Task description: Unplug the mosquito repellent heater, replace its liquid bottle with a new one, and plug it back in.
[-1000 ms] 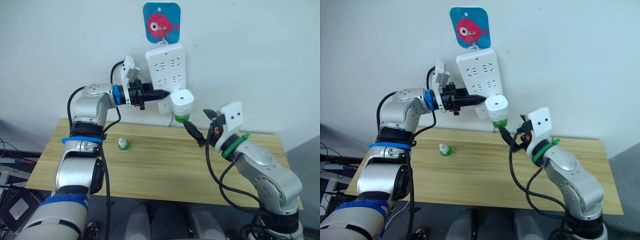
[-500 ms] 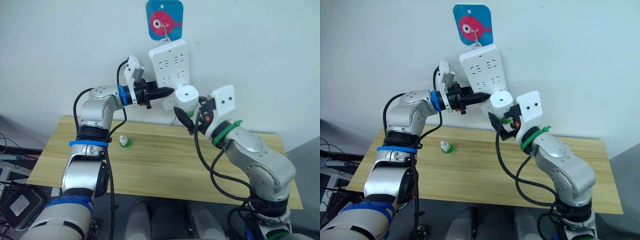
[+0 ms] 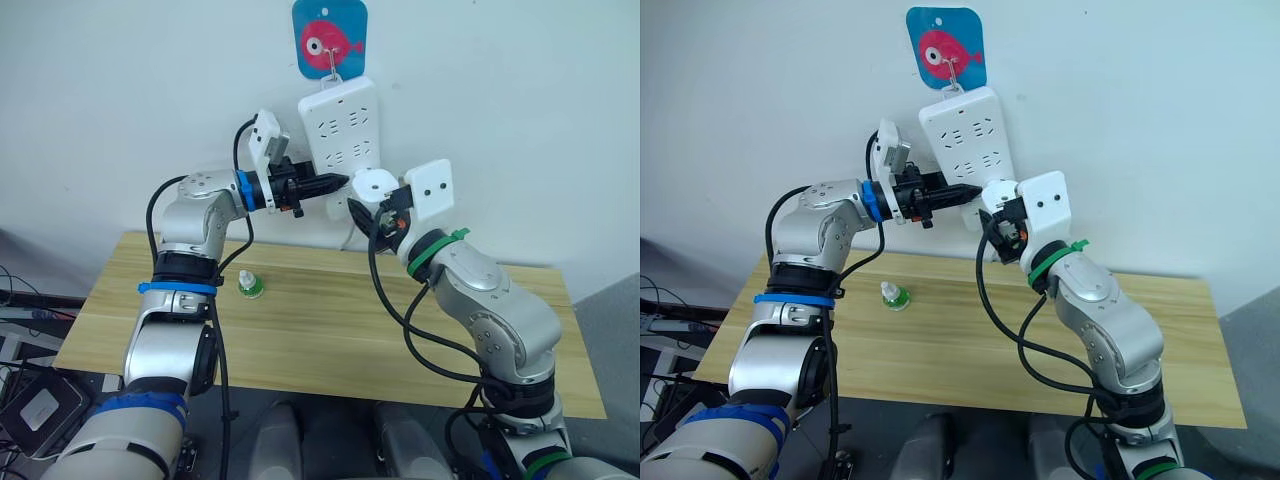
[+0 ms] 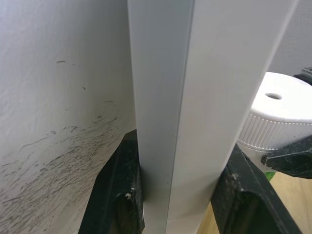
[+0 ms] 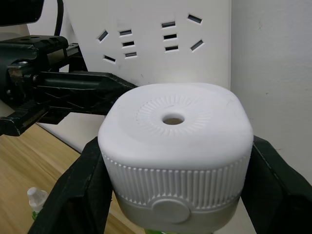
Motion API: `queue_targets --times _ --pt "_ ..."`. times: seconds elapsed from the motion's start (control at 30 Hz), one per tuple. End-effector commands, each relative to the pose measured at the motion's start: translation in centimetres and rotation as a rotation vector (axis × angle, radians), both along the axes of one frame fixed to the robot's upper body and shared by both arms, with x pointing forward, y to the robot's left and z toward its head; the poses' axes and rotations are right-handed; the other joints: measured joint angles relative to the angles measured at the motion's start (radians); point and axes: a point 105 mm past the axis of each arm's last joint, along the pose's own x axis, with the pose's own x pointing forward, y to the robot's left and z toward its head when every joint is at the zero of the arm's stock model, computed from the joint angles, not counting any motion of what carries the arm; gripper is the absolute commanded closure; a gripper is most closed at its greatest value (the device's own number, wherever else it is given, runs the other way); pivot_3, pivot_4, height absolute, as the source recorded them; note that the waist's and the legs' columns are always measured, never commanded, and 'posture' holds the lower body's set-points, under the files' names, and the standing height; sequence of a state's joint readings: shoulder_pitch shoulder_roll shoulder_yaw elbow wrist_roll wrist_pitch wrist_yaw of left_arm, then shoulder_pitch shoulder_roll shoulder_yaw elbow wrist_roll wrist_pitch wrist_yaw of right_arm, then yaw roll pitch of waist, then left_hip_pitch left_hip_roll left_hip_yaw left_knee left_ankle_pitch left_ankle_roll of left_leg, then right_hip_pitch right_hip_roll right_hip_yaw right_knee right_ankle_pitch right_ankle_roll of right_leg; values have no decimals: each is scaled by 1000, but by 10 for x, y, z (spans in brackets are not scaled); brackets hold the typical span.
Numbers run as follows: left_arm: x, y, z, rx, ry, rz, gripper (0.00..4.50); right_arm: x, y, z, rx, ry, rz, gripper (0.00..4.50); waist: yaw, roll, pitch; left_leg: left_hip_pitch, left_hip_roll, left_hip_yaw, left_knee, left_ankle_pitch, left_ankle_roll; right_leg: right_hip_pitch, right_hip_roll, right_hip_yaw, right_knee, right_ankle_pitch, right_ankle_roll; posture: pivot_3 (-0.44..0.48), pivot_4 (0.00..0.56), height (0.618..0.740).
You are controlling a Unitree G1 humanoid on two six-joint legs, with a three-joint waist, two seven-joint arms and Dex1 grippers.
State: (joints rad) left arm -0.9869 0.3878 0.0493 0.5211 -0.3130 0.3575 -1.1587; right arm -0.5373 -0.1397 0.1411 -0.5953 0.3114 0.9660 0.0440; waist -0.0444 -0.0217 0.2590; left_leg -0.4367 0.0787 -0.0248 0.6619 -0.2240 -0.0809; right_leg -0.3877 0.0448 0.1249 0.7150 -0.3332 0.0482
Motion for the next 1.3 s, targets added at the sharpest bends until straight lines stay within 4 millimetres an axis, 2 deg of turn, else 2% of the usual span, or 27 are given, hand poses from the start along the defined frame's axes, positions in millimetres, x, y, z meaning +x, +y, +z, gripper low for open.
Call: queue_targets --times 0.03,0.27,0.47,0.53,0.63,0.83,1.0,1.1,1.2,1.3 --pt "9 2 5 -9 -18 75 3184 -13 0 13 5 -73 32 1405 0 0 0 0 0 0 0 0 0 0 0 0 0 0 0 -97 260 740" --pt "18 17 9 -2 -36 139 3184 -29 -25 11 -41 -67 1 1407 3 0 0 -3 -1 -1 -1 0 0 -1 -1 -1 -2 0 0 -96 260 740" --pt "18 21 8 -2 -38 144 3184 -31 -35 11 -13 -35 8 1410 -18 0 2 -2 -1 -1 -1 8 1 -1 -1 0 -1 1 3 -99 257 740" --pt "17 22 8 -9 -36 140 2456 -29 -39 8 14 -13 6 1410 -22 0 2 -2 -1 -1 -1 10 3 -1 -1 1 -1 1 3 -94 252 740" --pt "15 27 9 -13 -31 145 1634 -25 -48 -2 20 16 -2 1410 -28 -1 2 -3 -1 0 -3 10 3 -2 -1 1 -2 2 4 -94 252 740" --pt "8 55 7 7 -28 212 81 -21 -56 -14 65 46 14 1410 -39 -1 2 1 -2 -1 -16 15 -1 -3 -1 1 -3 3 3 -69 240 740" --pt "-10 86 3 57 -18 288 20 -18 -67 -26 98 80 29 1410 -72 1 3 4 1 -1 -19 18 1 -3 2 2 -2 4 0 -59 242 740" --pt "-28 103 -5 75 15 333 20 -13 -79 -37 122 120 20 1410 -69 1 4 3 1 0 -23 18 0 -6 2 2 -2 4 0 -48 244 740" --pt "-48 108 -19 107 35 355 20 -7 -89 -45 200 177 0 1410 -51 0 4 1 1 1 -28 19 -2 -9 0 1 -4 4 0 -34 249 740" --pt "-67 103 -28 119 17 366 20 -2 -99 -54 303 245 -30 1410 -36 0 4 1 0 2 -34 20 -3 -11 -1 1 -7 5 -6 -25 253 740"
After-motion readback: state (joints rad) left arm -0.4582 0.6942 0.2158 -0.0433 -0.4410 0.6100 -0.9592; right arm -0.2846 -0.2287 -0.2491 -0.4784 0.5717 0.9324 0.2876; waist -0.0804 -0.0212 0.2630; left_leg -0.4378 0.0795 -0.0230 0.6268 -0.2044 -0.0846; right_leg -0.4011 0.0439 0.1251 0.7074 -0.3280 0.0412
